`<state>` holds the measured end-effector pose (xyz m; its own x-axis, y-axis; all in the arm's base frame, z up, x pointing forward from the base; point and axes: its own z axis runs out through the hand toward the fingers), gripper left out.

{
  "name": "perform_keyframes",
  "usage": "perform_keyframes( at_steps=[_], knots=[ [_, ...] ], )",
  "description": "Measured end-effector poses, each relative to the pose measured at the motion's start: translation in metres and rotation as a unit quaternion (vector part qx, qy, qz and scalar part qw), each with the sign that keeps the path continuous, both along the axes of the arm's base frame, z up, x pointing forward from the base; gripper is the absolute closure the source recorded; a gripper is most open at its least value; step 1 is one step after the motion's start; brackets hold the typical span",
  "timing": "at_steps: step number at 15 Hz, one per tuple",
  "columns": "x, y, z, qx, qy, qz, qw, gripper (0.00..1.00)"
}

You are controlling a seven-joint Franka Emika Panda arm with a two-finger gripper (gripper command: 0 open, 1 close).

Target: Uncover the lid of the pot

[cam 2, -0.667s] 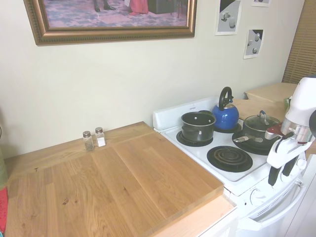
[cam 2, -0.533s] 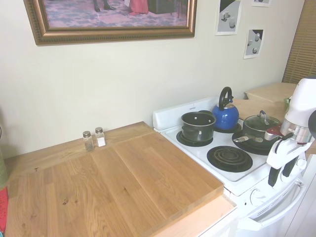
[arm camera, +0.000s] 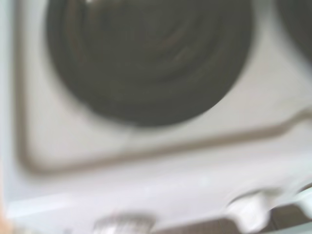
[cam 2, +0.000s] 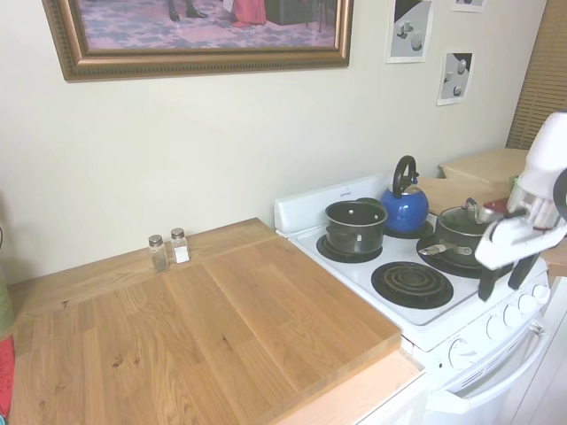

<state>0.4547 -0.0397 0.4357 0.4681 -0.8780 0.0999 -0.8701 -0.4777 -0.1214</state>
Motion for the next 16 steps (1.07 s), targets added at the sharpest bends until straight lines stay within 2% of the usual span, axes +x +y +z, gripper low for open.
perform_keyframes(
  at_steps=[3,5,7,10,13,14,16],
  knots=[
    [0.019,-0.041,0.033,0.009,-0.022,-0.05,0.9985,0.0],
    [0.048,-0.067,0.046,0.017,-0.029,-0.083,0.996,0.0],
    [0.084,-0.092,0.04,0.024,-0.027,-0.122,0.9919,0.0],
    [0.132,-0.131,0.033,0.025,-0.031,-0.19,0.9811,0.0],
    [0.148,-0.156,0.035,0.01,-0.038,-0.249,0.9677,0.0],
    [0.15,-0.161,0.037,-0.001,-0.035,-0.264,0.9639,1.0],
    [0.154,-0.165,0.038,-0.011,-0.028,-0.276,0.9607,1.0]
  ],
)
